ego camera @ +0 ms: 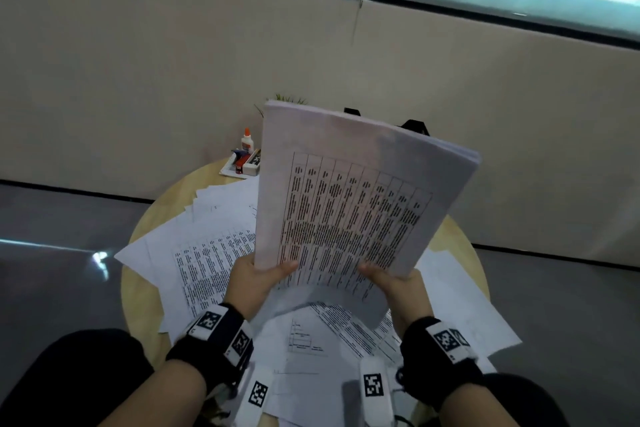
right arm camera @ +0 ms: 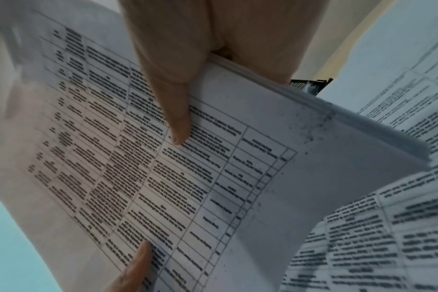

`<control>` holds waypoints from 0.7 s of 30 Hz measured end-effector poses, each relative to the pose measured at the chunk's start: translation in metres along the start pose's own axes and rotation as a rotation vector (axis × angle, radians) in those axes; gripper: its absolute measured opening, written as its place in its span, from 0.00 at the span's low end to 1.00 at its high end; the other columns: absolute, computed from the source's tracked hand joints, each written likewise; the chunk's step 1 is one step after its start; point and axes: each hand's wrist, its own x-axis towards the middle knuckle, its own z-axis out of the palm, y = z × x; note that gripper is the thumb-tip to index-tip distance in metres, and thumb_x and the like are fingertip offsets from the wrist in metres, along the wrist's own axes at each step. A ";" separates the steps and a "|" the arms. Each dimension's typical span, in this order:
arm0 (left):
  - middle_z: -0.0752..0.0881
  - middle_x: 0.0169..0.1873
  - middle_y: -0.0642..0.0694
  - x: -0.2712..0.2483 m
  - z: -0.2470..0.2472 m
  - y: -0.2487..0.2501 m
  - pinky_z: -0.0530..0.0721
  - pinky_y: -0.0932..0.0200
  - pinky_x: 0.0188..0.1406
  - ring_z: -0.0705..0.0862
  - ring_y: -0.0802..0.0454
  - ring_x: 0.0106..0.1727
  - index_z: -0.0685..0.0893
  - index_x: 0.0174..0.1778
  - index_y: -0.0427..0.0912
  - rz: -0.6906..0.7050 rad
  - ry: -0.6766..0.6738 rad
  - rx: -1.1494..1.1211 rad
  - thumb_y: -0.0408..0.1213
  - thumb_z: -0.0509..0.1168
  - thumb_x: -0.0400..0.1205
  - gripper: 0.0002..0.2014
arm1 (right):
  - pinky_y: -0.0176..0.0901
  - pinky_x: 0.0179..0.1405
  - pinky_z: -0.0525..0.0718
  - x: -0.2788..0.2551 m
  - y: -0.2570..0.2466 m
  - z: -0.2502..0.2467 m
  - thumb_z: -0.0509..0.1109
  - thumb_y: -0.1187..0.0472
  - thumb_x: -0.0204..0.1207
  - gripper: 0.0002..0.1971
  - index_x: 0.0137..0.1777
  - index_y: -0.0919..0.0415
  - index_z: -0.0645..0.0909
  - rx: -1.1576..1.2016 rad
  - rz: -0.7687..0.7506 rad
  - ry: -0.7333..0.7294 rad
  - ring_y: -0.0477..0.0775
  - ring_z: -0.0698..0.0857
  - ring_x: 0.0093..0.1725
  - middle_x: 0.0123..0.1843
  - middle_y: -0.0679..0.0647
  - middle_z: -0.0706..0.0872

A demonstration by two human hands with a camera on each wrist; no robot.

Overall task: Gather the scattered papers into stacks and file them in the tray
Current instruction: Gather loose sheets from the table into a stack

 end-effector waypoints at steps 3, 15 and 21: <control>0.88 0.42 0.41 -0.004 0.001 -0.004 0.82 0.58 0.40 0.86 0.48 0.45 0.83 0.42 0.42 -0.031 0.046 0.034 0.35 0.75 0.72 0.08 | 0.62 0.49 0.88 0.001 0.010 0.004 0.77 0.70 0.69 0.05 0.44 0.66 0.86 -0.063 0.077 0.019 0.67 0.89 0.46 0.43 0.60 0.91; 0.87 0.46 0.42 0.002 -0.013 -0.006 0.80 0.66 0.37 0.84 0.51 0.43 0.83 0.57 0.31 -0.073 -0.091 0.366 0.32 0.70 0.78 0.13 | 0.37 0.31 0.82 -0.009 0.018 0.014 0.67 0.78 0.75 0.08 0.50 0.70 0.81 -0.210 0.228 0.077 0.55 0.84 0.34 0.40 0.61 0.85; 0.85 0.56 0.35 0.001 -0.014 -0.026 0.80 0.57 0.55 0.83 0.43 0.56 0.82 0.61 0.31 -0.174 -0.182 0.566 0.32 0.68 0.80 0.15 | 0.39 0.25 0.75 -0.016 0.051 0.004 0.71 0.77 0.73 0.07 0.40 0.68 0.76 -0.302 0.454 0.106 0.54 0.78 0.30 0.34 0.60 0.80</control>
